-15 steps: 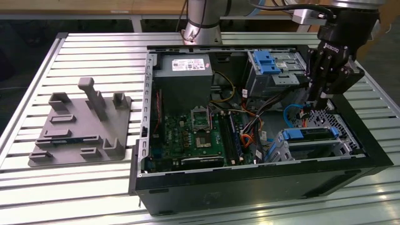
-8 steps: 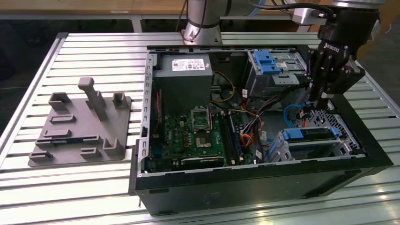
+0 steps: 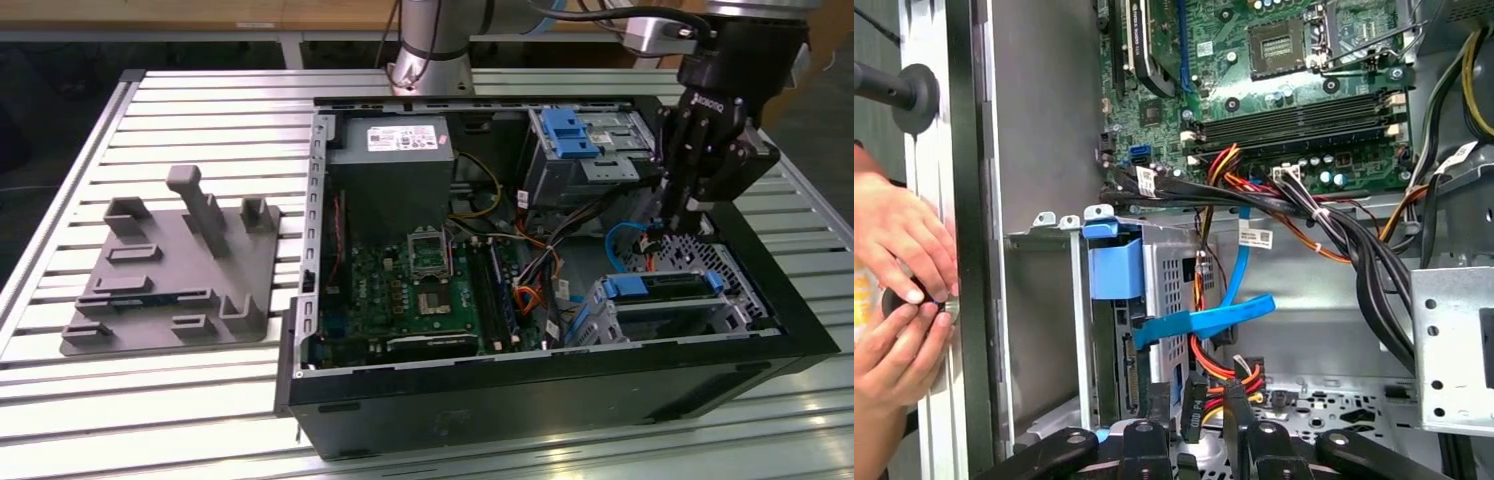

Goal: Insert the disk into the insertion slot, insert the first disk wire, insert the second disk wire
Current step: 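Insert the first disk wire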

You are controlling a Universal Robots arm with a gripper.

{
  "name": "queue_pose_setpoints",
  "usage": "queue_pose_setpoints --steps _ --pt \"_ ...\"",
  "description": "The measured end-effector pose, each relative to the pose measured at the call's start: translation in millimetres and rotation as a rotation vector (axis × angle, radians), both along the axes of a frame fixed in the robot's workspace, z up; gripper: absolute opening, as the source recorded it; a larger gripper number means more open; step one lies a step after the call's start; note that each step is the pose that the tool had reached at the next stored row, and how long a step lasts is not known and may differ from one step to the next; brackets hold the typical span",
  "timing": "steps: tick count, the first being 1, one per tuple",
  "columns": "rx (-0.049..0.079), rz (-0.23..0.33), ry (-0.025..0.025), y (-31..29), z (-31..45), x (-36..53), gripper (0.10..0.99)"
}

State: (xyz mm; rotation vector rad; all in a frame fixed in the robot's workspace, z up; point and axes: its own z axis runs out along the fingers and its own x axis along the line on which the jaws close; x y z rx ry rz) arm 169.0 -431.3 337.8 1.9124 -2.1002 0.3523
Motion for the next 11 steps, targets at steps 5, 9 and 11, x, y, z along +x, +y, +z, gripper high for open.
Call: queue_pose_setpoints --steps 5,9,11 --pt "-0.014 0.0 0.0 1.6 -0.7 -0.1 0.349" --pt "-0.016 0.0 0.0 3.4 -2.0 -0.1 0.333" --pt "-0.016 0.0 0.0 4.3 -2.7 -0.1 0.263"
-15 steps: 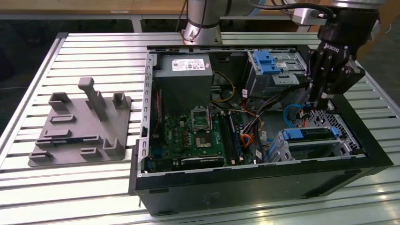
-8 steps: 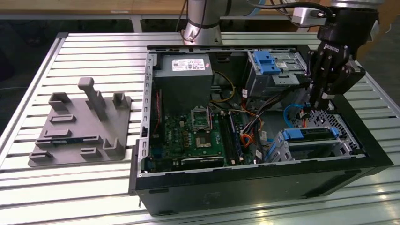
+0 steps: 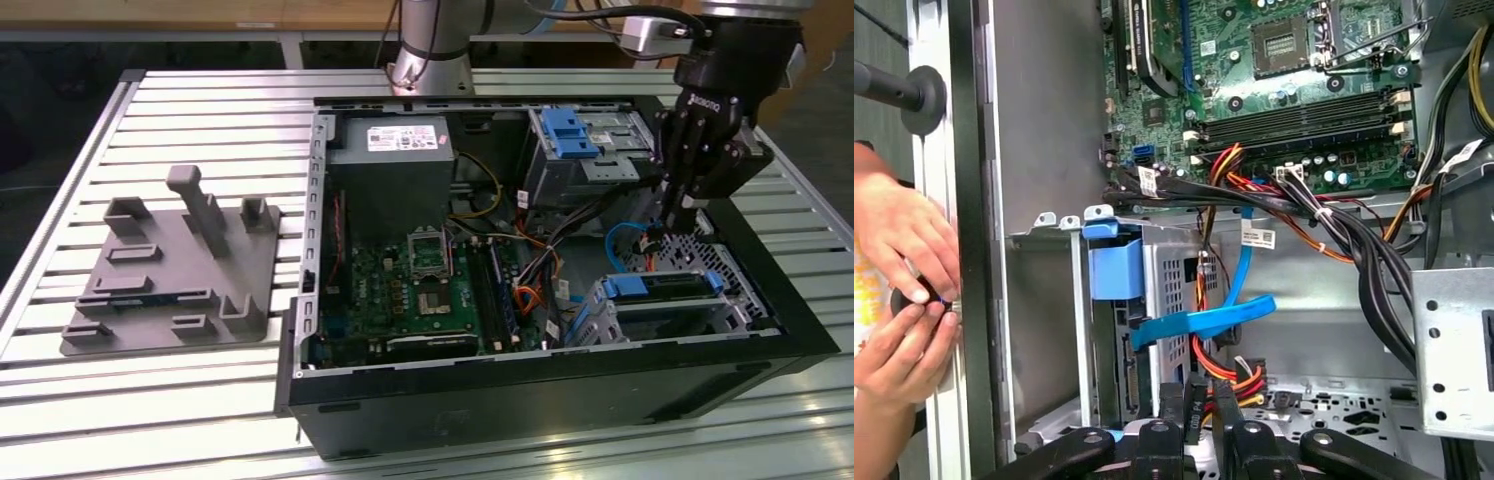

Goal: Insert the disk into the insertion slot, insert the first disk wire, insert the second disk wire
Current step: 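Insert the first disk wire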

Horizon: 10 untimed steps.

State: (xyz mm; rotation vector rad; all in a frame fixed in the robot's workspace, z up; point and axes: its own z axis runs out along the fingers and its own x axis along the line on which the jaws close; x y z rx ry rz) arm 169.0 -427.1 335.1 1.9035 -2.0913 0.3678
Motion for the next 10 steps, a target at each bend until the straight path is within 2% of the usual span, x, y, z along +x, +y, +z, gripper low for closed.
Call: queue_pose_setpoints --steps 6,7,8,10 --pt "-0.002 0.0 0.0 1.3 -0.8 0.0 0.263" --pt "-0.003 0.0 0.0 1.4 -0.8 0.0 0.247" --pt "-0.005 0.0 0.0 1.6 -0.9 0.0 0.18" --pt "-0.008 0.0 0.0 1.8 -1.0 0.0 0.165"
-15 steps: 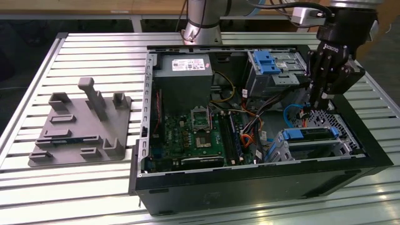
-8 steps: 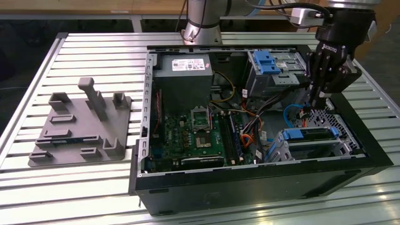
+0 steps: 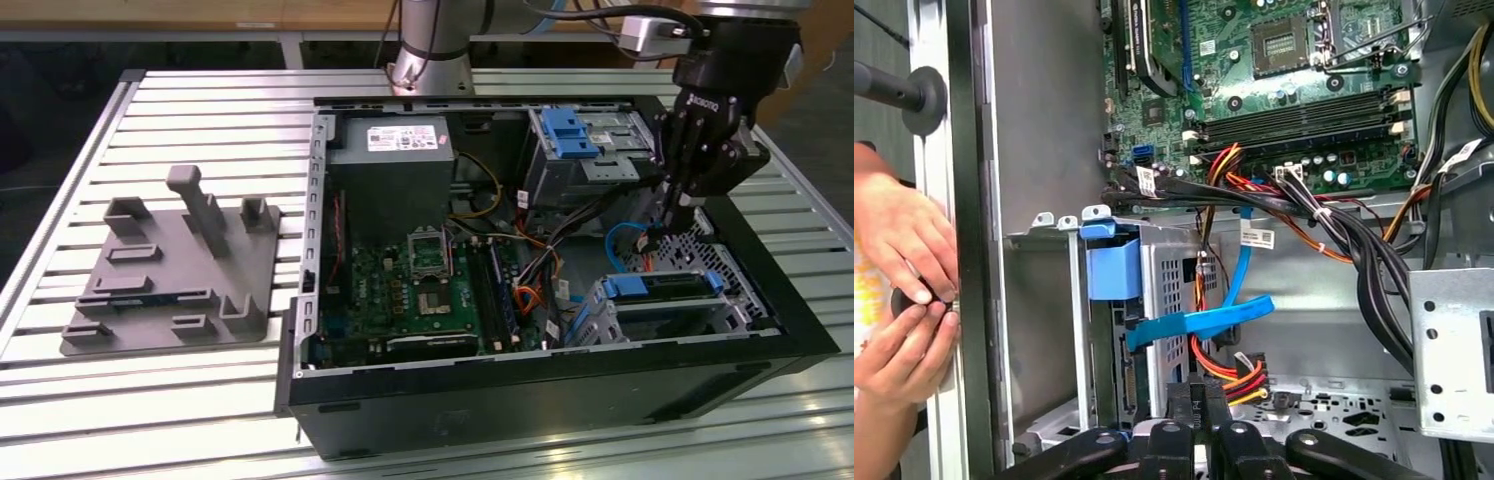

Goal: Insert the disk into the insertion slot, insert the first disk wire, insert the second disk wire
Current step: 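Insert the first disk wire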

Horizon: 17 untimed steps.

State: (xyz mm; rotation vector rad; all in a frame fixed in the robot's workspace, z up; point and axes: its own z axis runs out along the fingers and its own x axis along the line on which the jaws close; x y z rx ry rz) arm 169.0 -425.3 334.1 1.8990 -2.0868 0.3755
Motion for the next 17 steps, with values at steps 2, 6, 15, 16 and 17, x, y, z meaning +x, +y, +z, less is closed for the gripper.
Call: queue_pose_setpoints --steps 2,6,15,16,17 --pt "-0.003 0.0 0.0 0.1 0.0 0.0 0.165" --pt "-0.004 0.0 0.0 0.2 0.0 0.0 0.165" --pt "-0.014 0.001 0.0252 -1.2 0.7 2.3 0.165" --pt "-0.009 0.001 0.0252 -2.7 1.2 2.3 0.165" --pt "-0.003 0.001 0.0253 -4.0 1.6 2.3 0.165"
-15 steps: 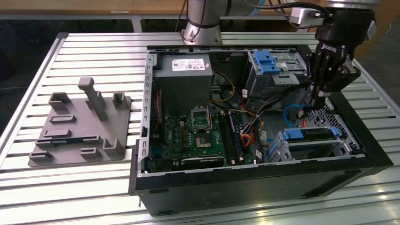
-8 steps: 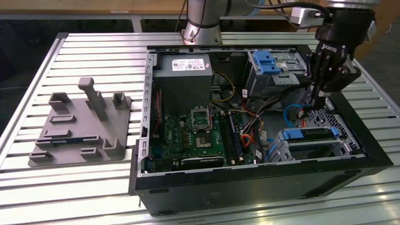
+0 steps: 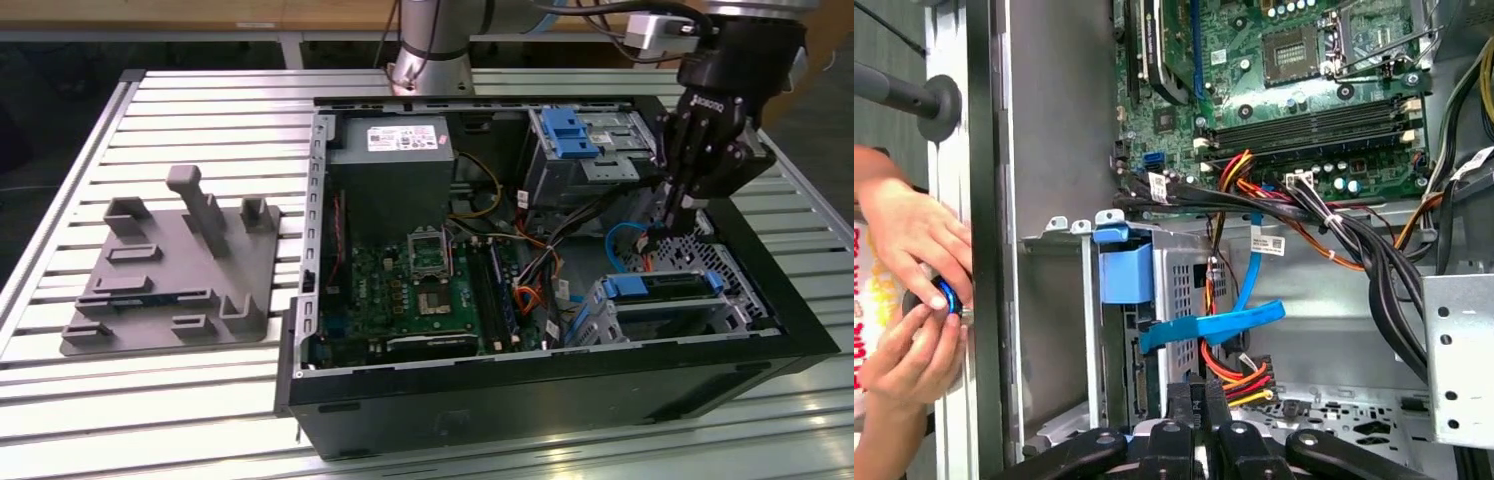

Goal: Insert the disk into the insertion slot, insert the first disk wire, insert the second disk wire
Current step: 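Insert the first disk wire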

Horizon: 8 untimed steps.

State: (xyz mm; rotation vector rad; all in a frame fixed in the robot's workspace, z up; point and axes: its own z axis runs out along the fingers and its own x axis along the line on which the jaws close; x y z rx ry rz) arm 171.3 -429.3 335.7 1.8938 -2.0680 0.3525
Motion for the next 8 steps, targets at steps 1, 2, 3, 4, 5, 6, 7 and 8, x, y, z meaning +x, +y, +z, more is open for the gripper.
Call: queue_pose_setpoints --steps 1,2,3,4,5,6,7,8 --pt "0.011 0.0 -0.0001 -0.9 0.1 0.0 0.165" --pt "0.025 0.0 -0.0005 -1.7 0.1 0.0 0.165" --pt "0.034 0.0 -0.0005 -3.0 0.2 0.0 0.165" --pt "0.037 0.0 -0.0005 -5.1 0.2 0.0 0.165" --pt "0.038 0.0 -0.0005 -7.2 0.2 0.0 0.165" --pt "0.04 0.0 -0.0005 -9.2 0.1 0.0 0.165" --pt "0.042 0.0 -0.0005 -11.2 0.1 0.0 0.165" --pt "0.044 0.0 -0.0005 -13.0 0.1 0.0 0.165"
